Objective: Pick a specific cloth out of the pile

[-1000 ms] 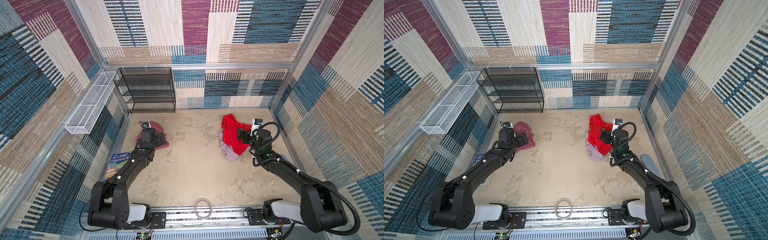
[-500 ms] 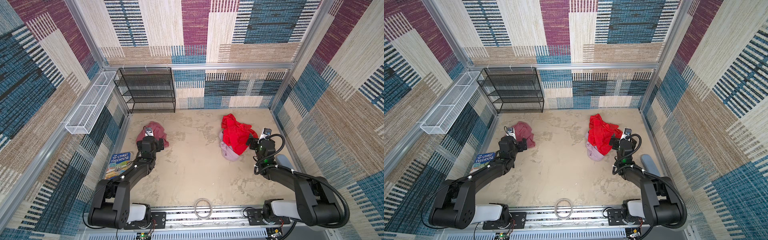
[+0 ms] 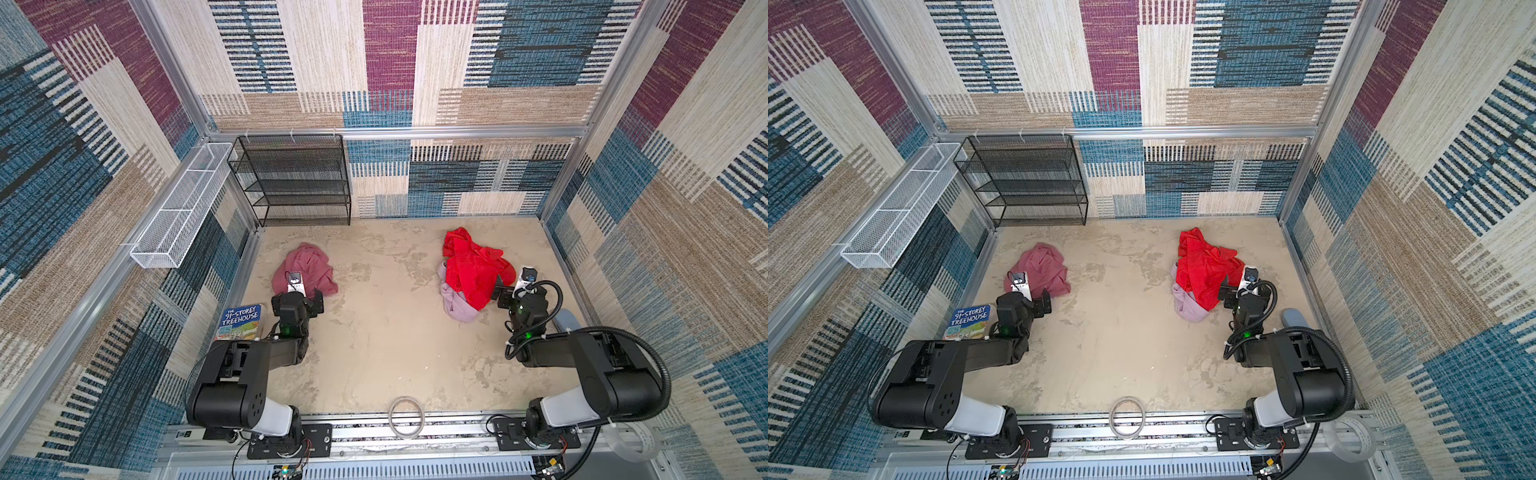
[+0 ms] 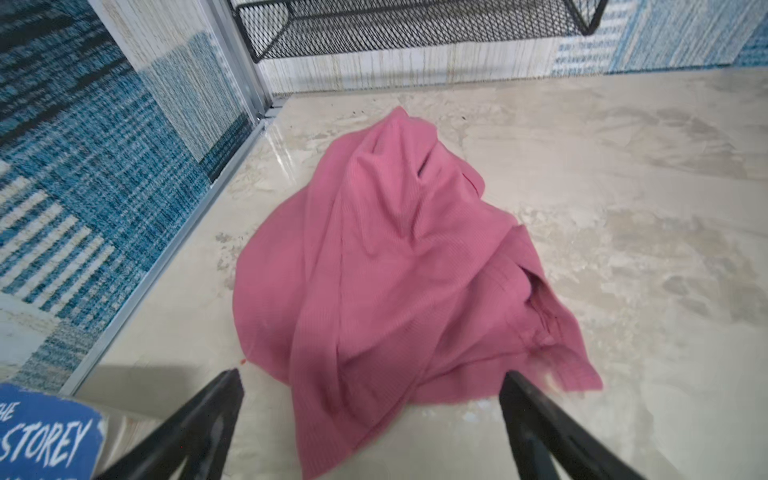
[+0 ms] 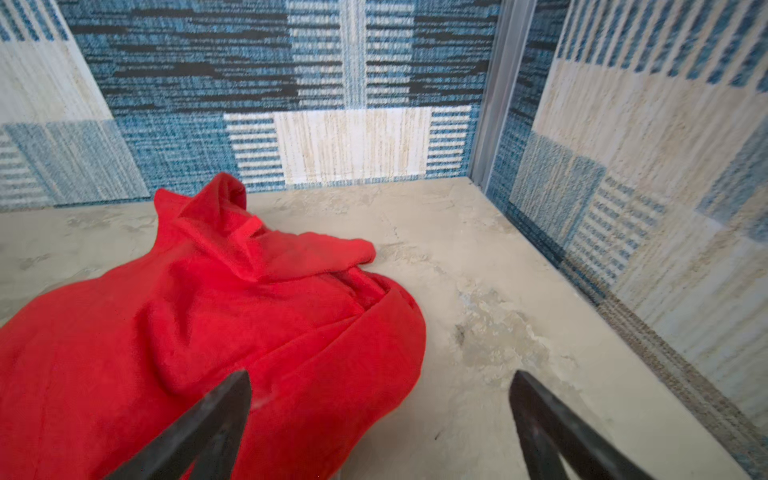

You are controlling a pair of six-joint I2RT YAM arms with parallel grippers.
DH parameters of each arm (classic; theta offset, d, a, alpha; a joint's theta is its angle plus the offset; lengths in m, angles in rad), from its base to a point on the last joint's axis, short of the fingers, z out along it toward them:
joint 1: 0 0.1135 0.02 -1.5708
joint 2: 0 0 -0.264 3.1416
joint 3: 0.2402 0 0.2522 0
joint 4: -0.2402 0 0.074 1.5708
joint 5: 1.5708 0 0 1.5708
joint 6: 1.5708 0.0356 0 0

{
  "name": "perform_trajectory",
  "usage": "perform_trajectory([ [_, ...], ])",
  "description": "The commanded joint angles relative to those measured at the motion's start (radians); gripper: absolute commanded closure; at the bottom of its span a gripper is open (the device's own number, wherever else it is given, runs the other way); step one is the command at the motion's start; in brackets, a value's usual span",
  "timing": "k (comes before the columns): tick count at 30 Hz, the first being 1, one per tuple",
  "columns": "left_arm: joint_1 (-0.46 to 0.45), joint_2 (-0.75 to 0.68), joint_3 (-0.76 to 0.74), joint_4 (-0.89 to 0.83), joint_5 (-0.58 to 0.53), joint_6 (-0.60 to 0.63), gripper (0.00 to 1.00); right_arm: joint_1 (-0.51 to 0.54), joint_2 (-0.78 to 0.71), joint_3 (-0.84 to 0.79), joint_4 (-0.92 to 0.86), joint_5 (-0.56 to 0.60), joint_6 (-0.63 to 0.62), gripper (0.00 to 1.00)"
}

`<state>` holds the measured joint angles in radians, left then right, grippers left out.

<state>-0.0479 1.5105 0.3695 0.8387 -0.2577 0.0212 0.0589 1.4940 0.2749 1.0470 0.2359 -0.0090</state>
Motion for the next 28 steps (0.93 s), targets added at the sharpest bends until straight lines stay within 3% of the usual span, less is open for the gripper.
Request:
perform_trajectory([
  [1,0.009,0.023,-0.002,0.089,0.068,-0.004,0.01,-0.038,0.012,0.0,0.107,-0.115,0.004,0.01],
  [5,0.04,0.025,0.046,-0.005,0.138,-0.016,0.01,-0.061,0.043,-0.06,0.232,-0.21,-0.002,0.01],
  [28,0.062,0.03,0.06,-0.029,0.174,-0.029,0.01,-0.063,0.038,-0.062,0.231,-0.215,-0.007,0.0],
])
